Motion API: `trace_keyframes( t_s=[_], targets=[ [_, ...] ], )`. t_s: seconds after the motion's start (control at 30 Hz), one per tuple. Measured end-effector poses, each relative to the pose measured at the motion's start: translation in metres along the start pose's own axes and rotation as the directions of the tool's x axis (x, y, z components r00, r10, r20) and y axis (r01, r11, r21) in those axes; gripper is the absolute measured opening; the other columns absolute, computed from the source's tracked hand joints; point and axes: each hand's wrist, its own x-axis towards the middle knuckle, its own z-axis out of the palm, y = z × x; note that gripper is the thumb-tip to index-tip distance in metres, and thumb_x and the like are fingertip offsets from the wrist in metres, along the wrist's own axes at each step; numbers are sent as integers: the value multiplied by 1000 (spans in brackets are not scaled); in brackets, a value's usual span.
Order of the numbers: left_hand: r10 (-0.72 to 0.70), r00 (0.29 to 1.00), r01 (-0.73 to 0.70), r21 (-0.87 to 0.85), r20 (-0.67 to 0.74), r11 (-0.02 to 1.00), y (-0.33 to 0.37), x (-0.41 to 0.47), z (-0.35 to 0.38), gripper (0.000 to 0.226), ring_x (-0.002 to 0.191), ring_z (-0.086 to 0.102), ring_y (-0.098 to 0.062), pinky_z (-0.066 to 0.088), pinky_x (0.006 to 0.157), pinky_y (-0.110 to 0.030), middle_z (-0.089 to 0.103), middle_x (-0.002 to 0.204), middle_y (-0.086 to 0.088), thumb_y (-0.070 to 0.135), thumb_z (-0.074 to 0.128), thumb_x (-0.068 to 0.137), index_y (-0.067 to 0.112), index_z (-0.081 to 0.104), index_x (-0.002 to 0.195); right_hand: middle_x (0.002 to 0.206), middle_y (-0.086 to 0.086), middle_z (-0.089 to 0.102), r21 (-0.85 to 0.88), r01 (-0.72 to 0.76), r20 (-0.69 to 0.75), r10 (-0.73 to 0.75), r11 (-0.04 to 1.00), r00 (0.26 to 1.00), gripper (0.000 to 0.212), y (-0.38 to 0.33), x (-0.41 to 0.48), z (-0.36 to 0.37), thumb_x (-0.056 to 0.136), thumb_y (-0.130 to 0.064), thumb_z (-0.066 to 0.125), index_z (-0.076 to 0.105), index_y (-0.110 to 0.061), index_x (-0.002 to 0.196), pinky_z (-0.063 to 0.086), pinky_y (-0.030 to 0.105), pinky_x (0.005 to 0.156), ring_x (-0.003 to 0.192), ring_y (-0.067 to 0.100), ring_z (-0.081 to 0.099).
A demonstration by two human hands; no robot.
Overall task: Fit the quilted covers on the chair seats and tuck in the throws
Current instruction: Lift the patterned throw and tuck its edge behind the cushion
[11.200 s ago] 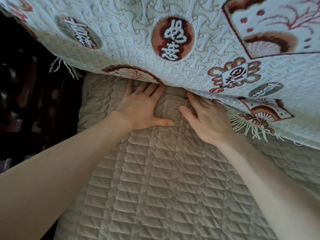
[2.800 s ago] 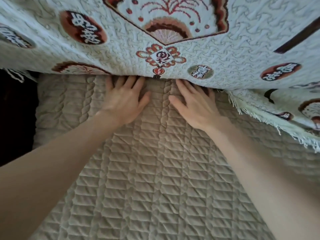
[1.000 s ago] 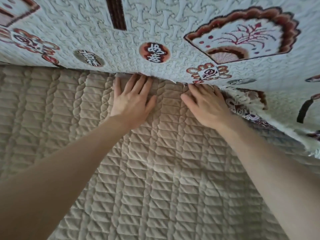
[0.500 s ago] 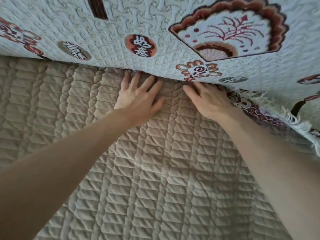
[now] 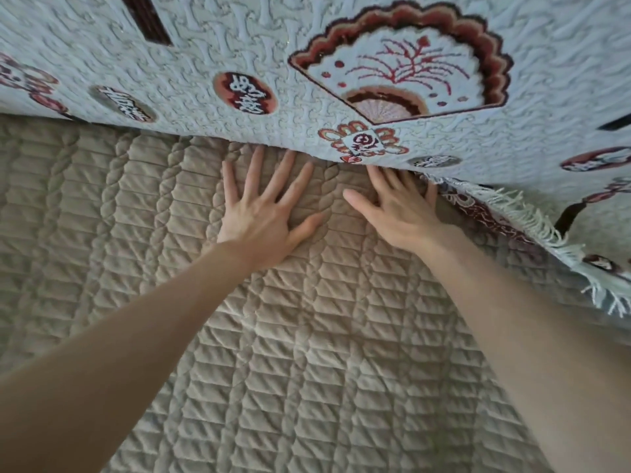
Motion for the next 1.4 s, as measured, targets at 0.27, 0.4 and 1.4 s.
trace_keyframes(
  t_s=[0.27,0.4,1.4],
  targets=[
    [-124,974,133,-32,187,991,1,43,-11,89,148,-8,-34,-10,108,-71,-1,162,11,86,11,77,40,-4,152,161,-10,-14,-51,11,-69,-14,999,997,75,-7,-11,6,94,-68,11,-10,-28,154,-10,55,116,149,16,-11],
    [-116,988,119,-19,106,993,1,38,-9,88,147,-1,-35,-10,108,-70,8,161,7,84,12,79,39,2,153,159,-16,-17,-8,40,-96,-40,999,995,70,-4,-41,16,96,-64,13,-8,-30,154,-13,50,117,146,8,-18],
    [5,999,-5,-11,-36,1000,-33,-21,19,83,148,-11,-29,-8,112,-65,-6,163,2,79,8,82,38,-5,153,156,-15,-29,-132,53,-122,-69,990,990,83,-14,-25,36,83,-78,7,-19,-37,150,-16,58,114,144,7,-26]
  ],
)
